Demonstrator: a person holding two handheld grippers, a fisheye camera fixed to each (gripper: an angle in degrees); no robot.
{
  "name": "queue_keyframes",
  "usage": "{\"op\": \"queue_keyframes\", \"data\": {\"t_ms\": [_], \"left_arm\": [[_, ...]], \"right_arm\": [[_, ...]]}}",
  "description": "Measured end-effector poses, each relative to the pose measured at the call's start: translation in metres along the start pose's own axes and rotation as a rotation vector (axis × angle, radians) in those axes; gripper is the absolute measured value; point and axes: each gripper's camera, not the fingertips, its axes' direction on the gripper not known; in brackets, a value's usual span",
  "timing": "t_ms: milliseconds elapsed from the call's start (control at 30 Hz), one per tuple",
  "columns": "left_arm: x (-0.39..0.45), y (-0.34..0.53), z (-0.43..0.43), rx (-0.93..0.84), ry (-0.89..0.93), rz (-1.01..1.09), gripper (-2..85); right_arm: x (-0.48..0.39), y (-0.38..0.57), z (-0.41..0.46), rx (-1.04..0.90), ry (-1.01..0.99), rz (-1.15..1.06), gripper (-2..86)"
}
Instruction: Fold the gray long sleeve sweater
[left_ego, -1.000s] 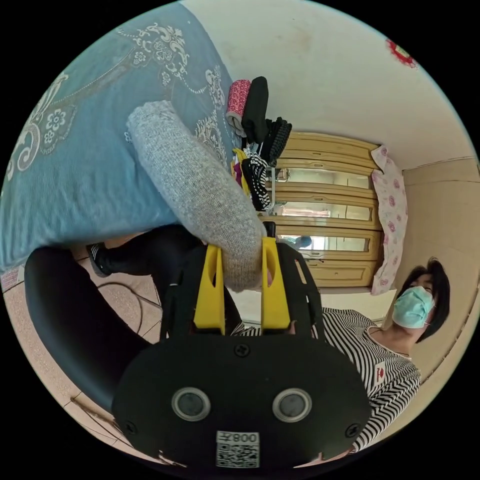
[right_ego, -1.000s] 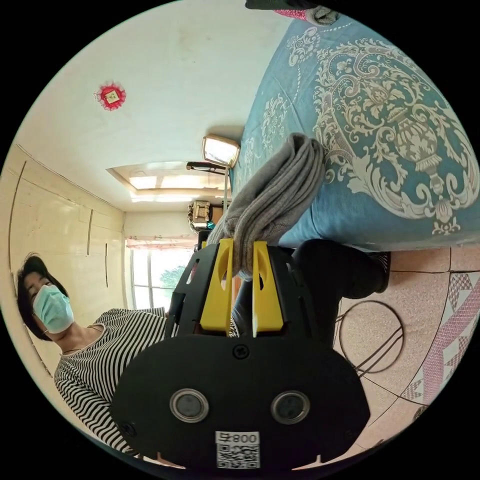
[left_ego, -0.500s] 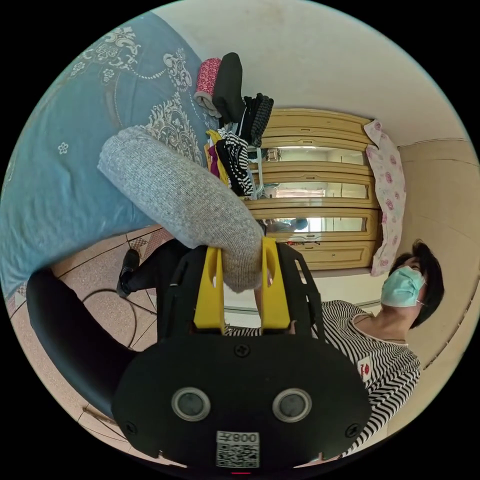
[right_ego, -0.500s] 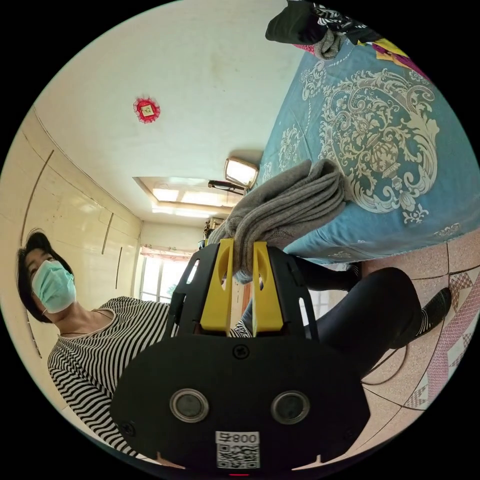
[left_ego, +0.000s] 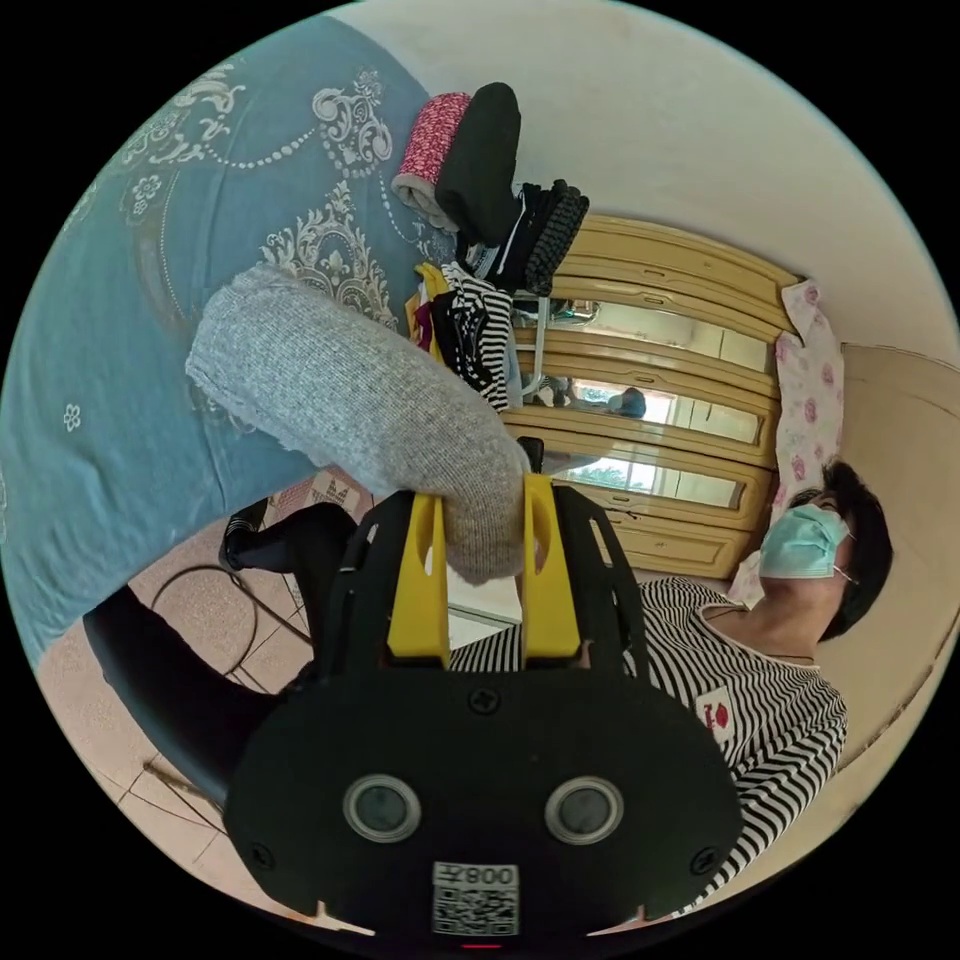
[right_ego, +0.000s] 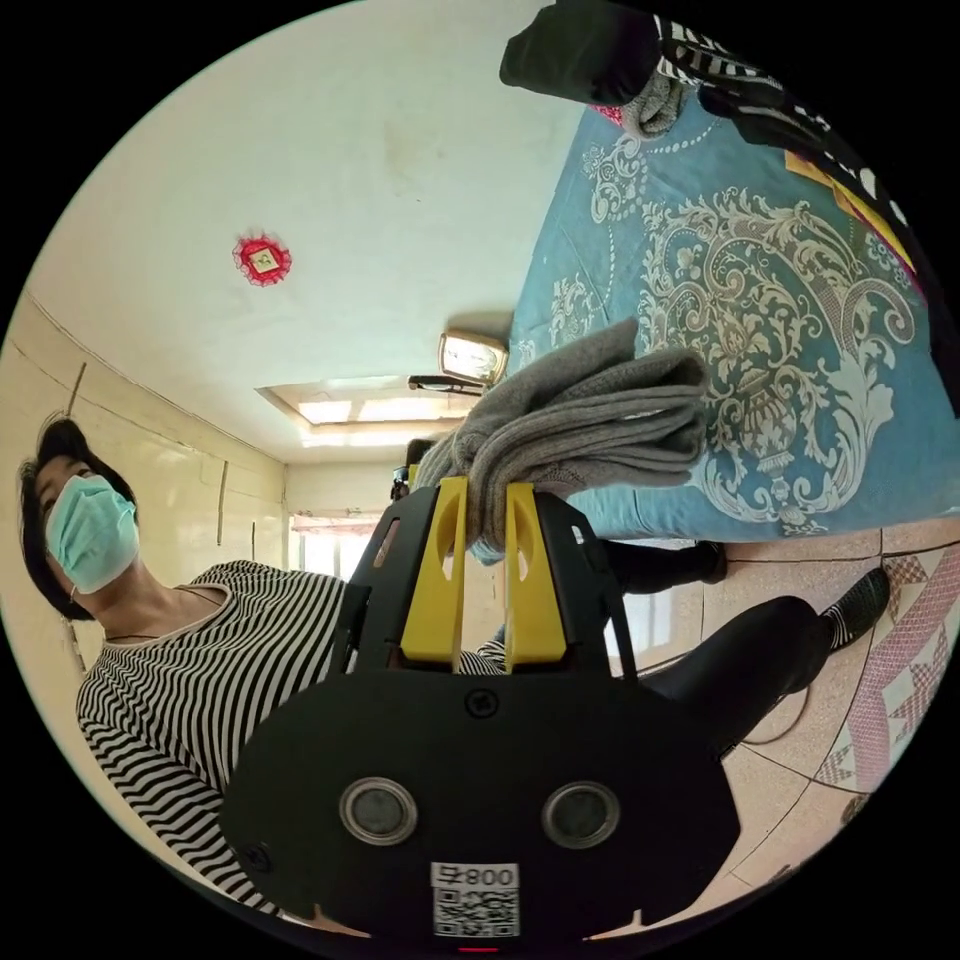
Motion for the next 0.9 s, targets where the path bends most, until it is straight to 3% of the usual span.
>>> {"op": "queue_keyframes", "data": {"t_ms": [267,900], "left_arm": [[0.186,-0.062,0.099,-0.098,-0.010,-0.023,12.6],[0.465,-0.294,0.314,-0.413,0.131,0.178,12.7]], "right_arm": [[0.003,0.019,-0.130,0.069,-0.086,0.031,6.4],[0.029,-0.001,-0.351,0.355,0.081,-0.040,6.7]]}}
